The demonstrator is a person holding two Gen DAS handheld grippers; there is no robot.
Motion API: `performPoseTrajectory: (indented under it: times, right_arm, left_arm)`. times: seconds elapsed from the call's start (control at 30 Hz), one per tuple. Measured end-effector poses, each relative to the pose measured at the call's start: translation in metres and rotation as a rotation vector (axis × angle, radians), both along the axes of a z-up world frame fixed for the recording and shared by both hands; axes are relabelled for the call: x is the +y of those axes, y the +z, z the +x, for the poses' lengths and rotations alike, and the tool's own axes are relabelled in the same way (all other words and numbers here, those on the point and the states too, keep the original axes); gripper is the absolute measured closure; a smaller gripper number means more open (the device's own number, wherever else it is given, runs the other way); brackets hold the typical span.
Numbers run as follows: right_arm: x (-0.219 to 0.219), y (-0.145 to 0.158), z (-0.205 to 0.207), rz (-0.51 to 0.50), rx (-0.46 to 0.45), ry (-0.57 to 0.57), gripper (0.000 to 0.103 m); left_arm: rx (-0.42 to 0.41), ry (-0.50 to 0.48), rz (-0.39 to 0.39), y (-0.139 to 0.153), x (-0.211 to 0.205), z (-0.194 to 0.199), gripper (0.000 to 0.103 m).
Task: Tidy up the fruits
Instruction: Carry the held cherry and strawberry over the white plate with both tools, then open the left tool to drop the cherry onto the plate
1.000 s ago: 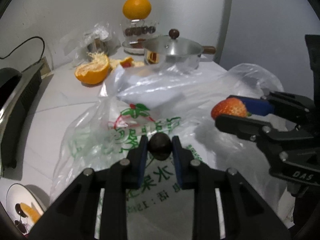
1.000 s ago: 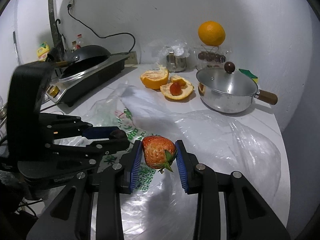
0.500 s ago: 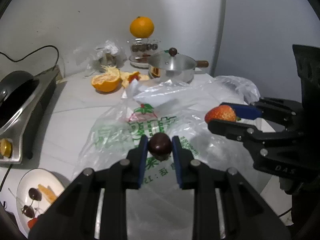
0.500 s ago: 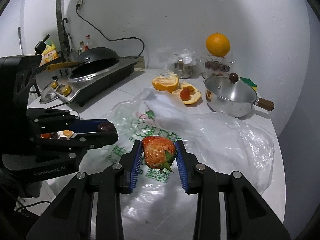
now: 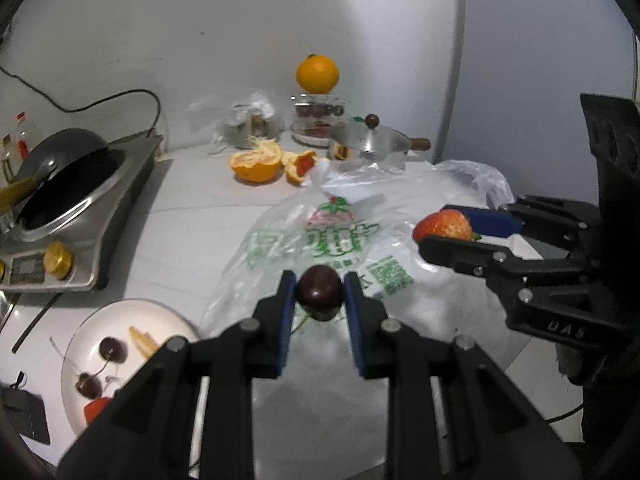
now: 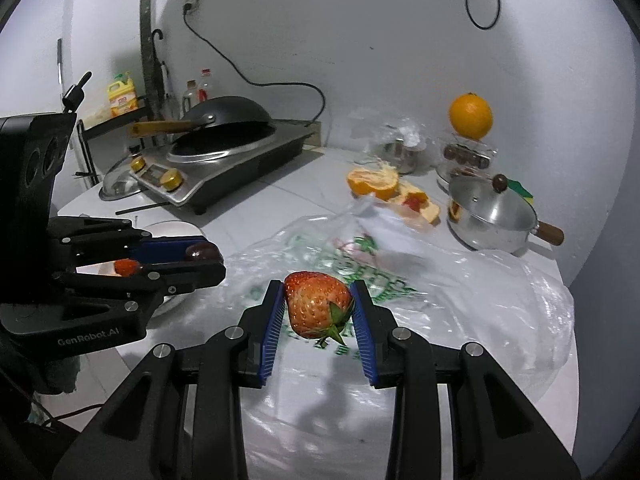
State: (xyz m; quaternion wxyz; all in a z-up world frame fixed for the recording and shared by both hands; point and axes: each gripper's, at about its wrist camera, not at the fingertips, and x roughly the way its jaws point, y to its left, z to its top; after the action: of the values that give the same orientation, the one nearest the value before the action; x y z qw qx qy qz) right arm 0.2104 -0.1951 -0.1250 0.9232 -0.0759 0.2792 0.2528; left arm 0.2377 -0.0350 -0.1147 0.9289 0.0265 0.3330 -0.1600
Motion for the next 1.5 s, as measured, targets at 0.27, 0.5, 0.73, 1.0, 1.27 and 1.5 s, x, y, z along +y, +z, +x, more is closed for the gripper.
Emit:
performPoseTrajectory:
  times: [0.27, 0.5, 0.73, 1.0, 1.27, 1.5]
  right_arm:
    - [0.035, 0.004, -0.012, -0.026, -0.009, 0.036, 0.067]
    - [0.074, 0.001, -0.018, -0.054, -0.004, 0.078, 0.067]
    - [0.111, -0.004, -0.020, -0.073, 0.011, 0.125, 0.067]
    - [0.142, -0.008, -0.018, -0.086, 0.023, 0.176, 0.067]
    - [0.144, -0.032, 0.001, -0.104, 0.048, 0.138, 0.073]
    - [0.138, -0.048, 0.002, -0.095, 0.108, 0.159, 0.073]
  left_arm:
    - [-0.012, 0.059, -0.033, -0.002, 0.045, -0.019, 0.078]
    - [-0.010, 0.120, -0.055, -0.011, 0.091, -0.031, 0.078]
    - [-0.005, 0.170, -0.054, -0.021, 0.129, -0.040, 0.078]
    - [0.009, 0.203, -0.064, -0.035, 0.158, -0.037, 0.078]
    - [0.060, 0.252, -0.029, -0.053, 0.168, -0.010, 0.078]
    - [0.052, 0.264, -0.030, -0.051, 0.181, -0.003, 0.078]
